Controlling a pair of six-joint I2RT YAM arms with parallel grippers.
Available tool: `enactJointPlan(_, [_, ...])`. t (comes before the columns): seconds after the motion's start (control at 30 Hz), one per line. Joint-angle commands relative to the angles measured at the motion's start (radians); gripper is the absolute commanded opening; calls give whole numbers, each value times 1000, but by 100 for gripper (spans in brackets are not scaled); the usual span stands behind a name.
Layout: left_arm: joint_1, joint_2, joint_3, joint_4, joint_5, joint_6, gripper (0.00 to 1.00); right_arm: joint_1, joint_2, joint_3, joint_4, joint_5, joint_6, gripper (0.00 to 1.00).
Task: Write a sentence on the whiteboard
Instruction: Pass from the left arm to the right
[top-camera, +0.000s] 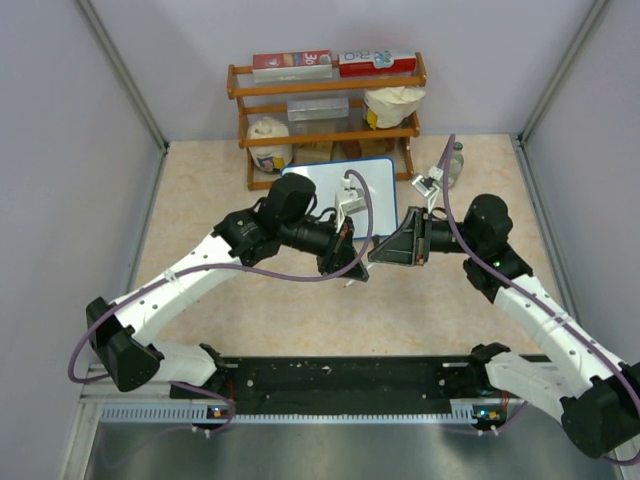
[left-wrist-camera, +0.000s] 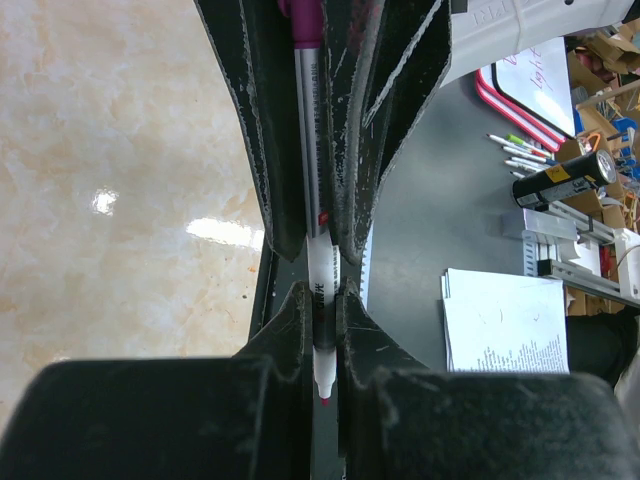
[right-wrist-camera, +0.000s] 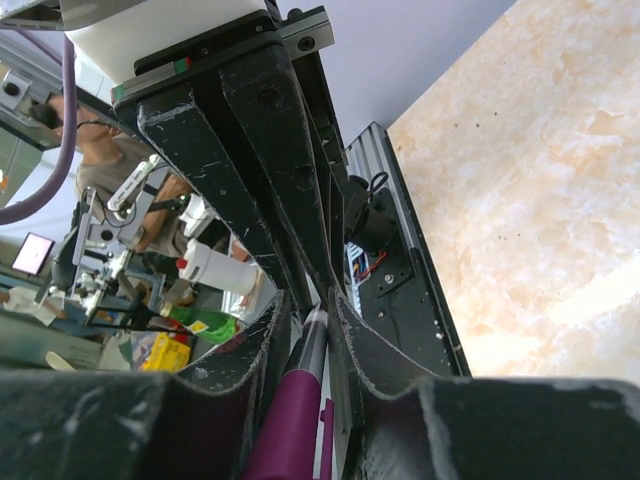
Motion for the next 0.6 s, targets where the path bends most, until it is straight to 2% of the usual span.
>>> enactJointPlan(0.0, [-6,-5,3,24,5,12,0,20,-3,-3,48,-13,-2,19])
enactJointPlan(0.17, [-6,-14,0,20,-15,21,0,22,-10,-3,9,-22,-31,18])
enactJointPlan(0.27, [-6,-11,0,13,-16,24,0,22,-15,-6,2,-20,-37,28])
enactJointPlan(0.4, [-6,-10,0,13,-10,24,0,22,-17,-9,7,-22,-34,32])
enactJointPlan(0.57, [-4,-10,0,15,-12,24,0,22,-20,-13,9,-25,-36,20])
